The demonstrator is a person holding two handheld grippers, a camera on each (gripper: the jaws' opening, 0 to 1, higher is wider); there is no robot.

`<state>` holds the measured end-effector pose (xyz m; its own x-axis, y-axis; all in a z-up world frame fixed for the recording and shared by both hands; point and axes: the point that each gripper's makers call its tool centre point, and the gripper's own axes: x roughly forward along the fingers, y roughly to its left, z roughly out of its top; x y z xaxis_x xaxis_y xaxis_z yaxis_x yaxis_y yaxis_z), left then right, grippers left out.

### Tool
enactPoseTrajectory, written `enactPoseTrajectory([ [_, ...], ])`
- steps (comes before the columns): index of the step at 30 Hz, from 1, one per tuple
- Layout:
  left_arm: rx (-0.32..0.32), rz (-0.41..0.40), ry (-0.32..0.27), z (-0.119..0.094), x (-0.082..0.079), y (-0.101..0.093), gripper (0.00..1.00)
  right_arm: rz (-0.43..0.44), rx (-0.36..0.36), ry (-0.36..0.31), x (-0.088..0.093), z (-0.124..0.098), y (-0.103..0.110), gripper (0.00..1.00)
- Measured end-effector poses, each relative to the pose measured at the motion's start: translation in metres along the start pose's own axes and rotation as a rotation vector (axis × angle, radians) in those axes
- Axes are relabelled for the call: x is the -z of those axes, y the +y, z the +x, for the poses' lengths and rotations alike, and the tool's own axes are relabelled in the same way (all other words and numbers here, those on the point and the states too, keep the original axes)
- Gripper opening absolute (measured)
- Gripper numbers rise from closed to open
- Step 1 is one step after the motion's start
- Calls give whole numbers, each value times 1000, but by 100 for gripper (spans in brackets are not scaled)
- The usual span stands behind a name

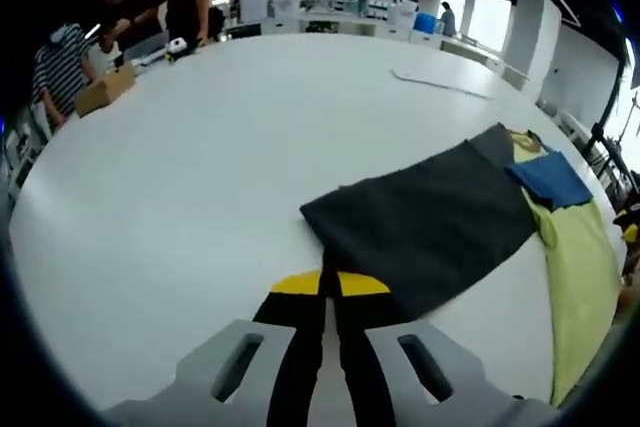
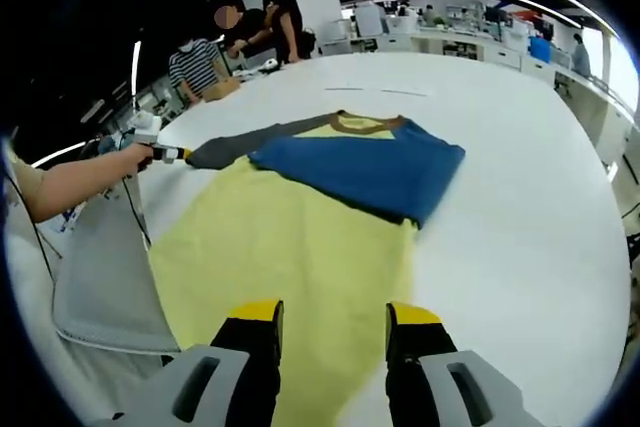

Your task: Fold the garment on the visible template until the final outline fits inside the template.

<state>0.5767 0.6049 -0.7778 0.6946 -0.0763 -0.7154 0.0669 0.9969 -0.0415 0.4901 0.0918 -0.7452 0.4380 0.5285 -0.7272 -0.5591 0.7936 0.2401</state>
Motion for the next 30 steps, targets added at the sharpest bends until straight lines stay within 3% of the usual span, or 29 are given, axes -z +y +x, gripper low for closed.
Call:
enactPoseTrajectory([
  [18,-74,-67,-83,-35,-13,31,0,-11,-14,1,-1,1,2,36],
  [30,-102,-104,-136,-58,-24,37,0,-10,-17,5,2,0,0,36],
])
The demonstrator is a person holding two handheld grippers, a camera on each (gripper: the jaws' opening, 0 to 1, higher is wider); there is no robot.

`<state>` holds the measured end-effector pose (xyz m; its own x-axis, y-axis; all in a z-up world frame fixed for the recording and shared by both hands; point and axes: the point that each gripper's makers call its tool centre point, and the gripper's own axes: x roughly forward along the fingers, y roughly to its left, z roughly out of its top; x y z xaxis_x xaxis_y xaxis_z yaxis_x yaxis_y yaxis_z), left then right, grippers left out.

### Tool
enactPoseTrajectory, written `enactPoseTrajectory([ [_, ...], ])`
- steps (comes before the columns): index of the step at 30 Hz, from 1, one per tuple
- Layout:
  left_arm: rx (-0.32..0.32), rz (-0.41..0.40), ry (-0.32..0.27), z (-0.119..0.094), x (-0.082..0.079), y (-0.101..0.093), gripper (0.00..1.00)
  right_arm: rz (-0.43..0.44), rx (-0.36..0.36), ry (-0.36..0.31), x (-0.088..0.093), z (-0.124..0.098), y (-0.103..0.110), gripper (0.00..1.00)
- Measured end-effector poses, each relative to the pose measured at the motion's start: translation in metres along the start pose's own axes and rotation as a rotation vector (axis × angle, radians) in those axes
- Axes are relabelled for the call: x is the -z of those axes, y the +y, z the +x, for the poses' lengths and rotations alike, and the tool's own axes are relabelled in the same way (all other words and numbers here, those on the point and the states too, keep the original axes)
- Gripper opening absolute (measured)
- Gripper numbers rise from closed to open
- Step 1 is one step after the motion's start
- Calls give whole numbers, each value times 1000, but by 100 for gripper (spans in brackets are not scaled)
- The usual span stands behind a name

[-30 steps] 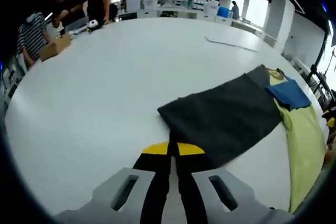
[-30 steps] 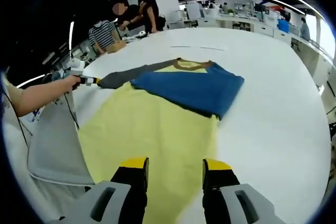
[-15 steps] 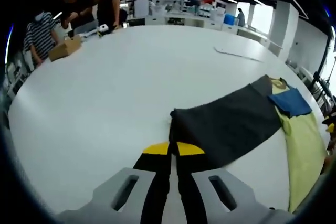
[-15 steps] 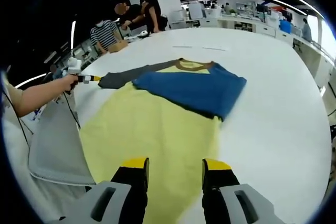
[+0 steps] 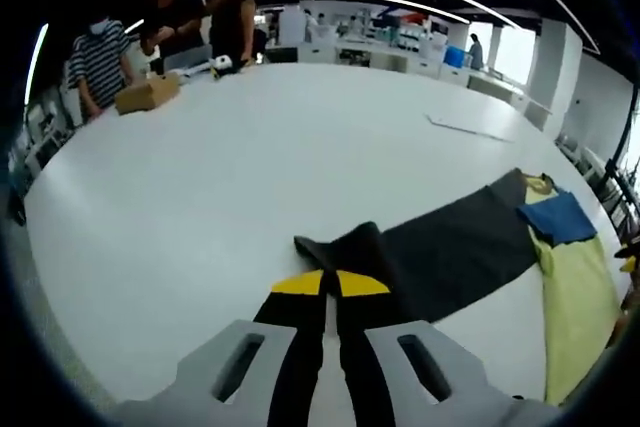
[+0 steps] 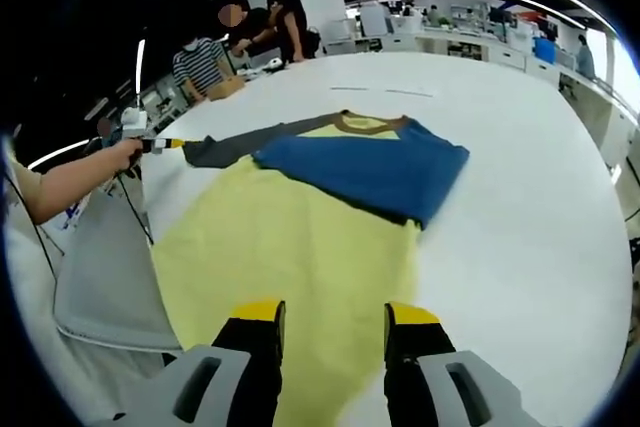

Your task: Fold the garment on the visible template until the final outline fits inside the template.

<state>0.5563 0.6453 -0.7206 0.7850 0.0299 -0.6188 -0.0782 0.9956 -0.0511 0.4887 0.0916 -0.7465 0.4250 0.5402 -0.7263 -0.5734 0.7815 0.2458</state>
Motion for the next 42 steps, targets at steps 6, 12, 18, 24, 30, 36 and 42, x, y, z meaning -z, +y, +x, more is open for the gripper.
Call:
enactPoseTrajectory([
  [6,23,16,-39,-5,-16,-13,0,-1,-5,1,2,0,1,36],
  [12,71,56,-86,-7,-38,-36,0,-1,-5,2,4,0,0,36],
  [18,125,100,-111,-5,-53,-62,0,1,-6,0,6,-2,0,36],
  [24,176,140,-112,1,-59,-90,0,6,-6,5,11,-4,-2,36],
  [30,216,167,-110,9,-62,-112,0,11,-5,6,15,-6,-4,36],
  [36,259,210,-102,15,-62,-140,0,12,-9,14,19,-7,-5,36],
  [42,296,235,-87,19,-59,-161,0,12,-16,12,20,-7,-3,36],
])
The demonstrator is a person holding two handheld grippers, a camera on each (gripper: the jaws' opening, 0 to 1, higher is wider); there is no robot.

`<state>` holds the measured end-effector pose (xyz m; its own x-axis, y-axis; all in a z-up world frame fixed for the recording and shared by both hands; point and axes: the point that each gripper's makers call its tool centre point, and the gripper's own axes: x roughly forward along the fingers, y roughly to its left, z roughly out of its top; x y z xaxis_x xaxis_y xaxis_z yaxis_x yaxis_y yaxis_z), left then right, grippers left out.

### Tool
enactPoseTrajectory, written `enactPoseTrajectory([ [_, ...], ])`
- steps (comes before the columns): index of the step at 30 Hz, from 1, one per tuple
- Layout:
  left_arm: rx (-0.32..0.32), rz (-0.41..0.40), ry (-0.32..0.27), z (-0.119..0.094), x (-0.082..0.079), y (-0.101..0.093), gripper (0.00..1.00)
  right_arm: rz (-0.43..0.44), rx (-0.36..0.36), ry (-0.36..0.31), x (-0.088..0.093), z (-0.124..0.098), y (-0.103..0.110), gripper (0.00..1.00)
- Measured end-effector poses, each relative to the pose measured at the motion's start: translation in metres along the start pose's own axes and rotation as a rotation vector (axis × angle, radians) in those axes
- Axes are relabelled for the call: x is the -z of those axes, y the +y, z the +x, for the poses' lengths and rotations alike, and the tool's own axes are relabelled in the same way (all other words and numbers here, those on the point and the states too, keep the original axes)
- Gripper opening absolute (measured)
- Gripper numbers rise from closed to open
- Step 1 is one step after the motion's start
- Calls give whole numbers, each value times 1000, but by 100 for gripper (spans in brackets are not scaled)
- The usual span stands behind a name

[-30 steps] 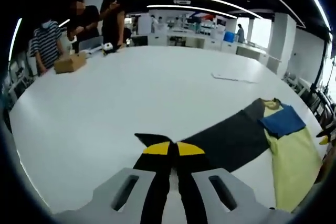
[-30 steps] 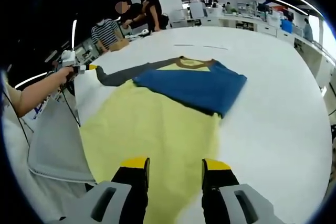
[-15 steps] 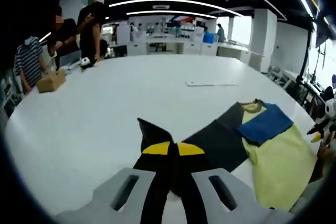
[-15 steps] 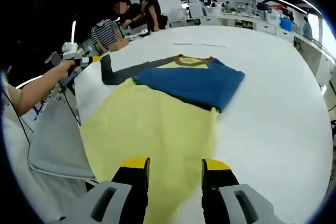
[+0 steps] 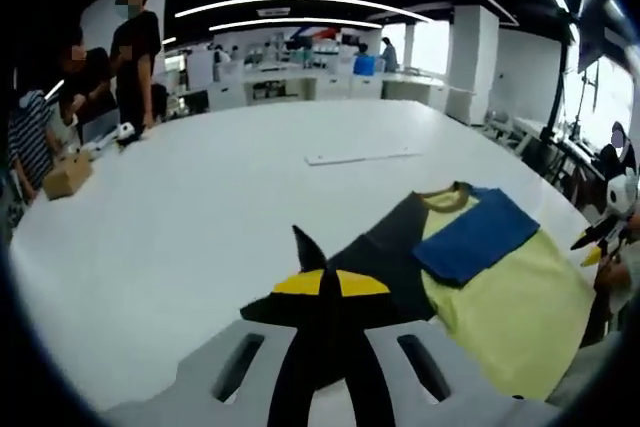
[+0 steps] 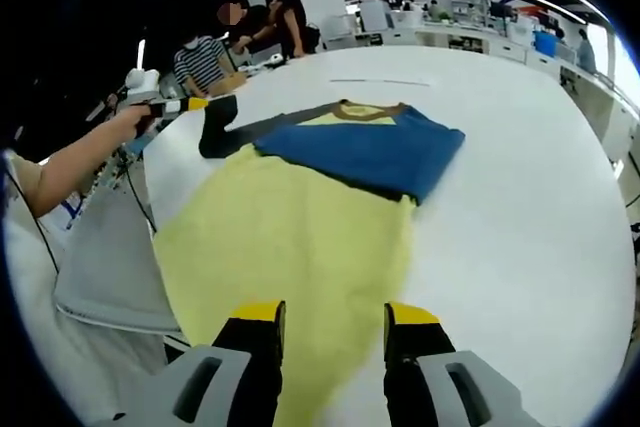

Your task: Fold the garment on the visible template until the final outline fits inside the template.

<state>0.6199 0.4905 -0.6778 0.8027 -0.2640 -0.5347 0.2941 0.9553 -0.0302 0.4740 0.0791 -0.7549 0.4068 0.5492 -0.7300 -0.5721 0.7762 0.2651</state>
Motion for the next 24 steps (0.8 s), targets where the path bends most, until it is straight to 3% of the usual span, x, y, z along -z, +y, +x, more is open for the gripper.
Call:
enactPoseTrajectory([
  [24,165,107,69,24,-10,-77,0,4,0,0,4,-4,0,35],
])
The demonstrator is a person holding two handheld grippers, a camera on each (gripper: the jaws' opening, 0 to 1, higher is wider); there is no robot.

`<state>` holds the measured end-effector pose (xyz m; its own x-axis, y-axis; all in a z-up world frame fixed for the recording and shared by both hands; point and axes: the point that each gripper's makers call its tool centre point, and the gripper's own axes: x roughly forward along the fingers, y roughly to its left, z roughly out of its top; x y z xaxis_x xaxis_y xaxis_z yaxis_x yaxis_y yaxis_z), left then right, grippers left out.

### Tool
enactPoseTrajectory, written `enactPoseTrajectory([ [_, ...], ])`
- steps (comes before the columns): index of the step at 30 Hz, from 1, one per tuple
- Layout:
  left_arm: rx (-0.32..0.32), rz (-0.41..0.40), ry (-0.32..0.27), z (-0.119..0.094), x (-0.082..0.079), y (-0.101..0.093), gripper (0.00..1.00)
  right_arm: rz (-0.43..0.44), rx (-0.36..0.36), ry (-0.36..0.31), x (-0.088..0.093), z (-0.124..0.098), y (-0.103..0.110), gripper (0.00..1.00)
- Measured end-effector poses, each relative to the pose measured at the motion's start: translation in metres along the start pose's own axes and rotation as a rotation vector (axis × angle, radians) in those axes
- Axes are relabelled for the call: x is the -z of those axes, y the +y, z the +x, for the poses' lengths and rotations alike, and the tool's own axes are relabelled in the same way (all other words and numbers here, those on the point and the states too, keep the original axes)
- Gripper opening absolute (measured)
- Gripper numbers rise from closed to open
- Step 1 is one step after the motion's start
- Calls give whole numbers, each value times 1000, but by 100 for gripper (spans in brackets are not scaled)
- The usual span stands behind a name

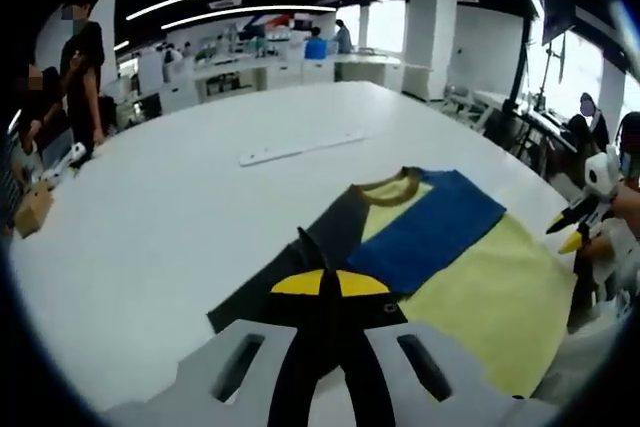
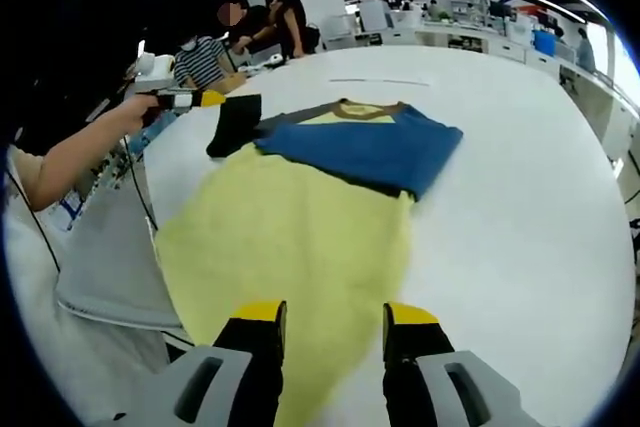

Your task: Fold the garment on the visible template until the final outline fits inside the template.

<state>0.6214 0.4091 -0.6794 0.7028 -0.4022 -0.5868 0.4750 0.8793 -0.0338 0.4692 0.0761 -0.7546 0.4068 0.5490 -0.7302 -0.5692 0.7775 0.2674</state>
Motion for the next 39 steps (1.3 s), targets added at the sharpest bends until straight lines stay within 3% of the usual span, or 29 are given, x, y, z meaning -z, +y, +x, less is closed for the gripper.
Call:
enactPoseTrajectory([
  [39,151,114,-1,48,-46,-85,0,3,1,-1,14,-10,0,35],
])
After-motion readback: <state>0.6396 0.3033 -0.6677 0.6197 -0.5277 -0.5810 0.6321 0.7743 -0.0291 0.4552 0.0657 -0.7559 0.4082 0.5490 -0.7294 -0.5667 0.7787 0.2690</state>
